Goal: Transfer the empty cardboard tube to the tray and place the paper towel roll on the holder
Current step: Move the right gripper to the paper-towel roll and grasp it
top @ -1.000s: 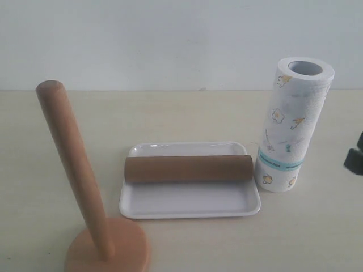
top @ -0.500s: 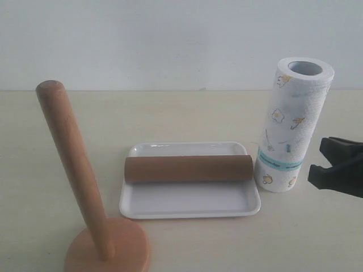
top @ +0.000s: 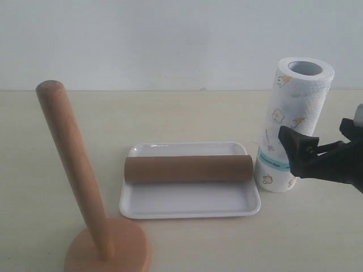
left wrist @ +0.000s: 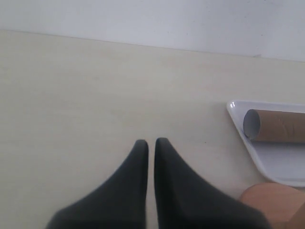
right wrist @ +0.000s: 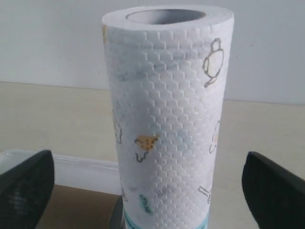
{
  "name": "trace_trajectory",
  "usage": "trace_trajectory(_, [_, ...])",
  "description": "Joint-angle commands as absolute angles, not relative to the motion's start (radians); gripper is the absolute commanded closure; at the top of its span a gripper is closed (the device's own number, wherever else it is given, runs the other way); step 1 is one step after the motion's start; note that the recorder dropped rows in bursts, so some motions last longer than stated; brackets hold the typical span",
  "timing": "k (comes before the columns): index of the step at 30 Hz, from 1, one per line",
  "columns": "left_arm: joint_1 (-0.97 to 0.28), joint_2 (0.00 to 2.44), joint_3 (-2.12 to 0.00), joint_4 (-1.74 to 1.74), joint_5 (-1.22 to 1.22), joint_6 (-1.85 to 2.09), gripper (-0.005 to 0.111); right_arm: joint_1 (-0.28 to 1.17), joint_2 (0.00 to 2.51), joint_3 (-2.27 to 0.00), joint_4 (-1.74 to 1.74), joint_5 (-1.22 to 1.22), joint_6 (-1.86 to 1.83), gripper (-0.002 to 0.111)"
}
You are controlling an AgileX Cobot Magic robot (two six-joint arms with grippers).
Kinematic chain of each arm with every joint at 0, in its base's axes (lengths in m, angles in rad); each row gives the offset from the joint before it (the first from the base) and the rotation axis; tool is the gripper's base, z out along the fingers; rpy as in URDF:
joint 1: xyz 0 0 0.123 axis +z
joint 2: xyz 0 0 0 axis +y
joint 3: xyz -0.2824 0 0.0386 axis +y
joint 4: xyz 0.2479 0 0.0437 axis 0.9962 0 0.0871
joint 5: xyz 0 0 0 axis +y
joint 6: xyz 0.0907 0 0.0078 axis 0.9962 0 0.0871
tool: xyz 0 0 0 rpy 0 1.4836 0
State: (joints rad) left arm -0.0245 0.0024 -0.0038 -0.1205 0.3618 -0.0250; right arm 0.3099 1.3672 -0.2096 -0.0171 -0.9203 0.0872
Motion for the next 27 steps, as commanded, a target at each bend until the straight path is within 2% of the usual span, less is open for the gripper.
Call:
trace_trajectory(1, [-0.021,0.000,0.000,-0.115,0.363,-0.032,0.103,0.314,1.470,-0.248,-0.006,-1.027,0.077,0.006])
trace_trajectory(7, [-0.021,0.000,0.000,-0.115,0.363,-0.032,0.103,0.314,1.606,-0.366,0.000,-1.021,0.077,0.006])
trace_trajectory(22, [-0.021,0.000,0.000,-0.115,0.363,-0.032,0.103,0.314,1.703,-0.443,0.023,-1.013,0.076,0.006])
trace_trajectory(24, [-0.021,0.000,0.000,-0.115,0.363,-0.032,0.103,0.314,1.708,-0.443,0.031,-1.025,0.073,0.011])
trace_trajectory(27, [-0.021,0.000,0.000,-0.115,0.363,-0.032,0.103,0.314,1.708,-0.443,0.033,-1.023,0.060,0.034])
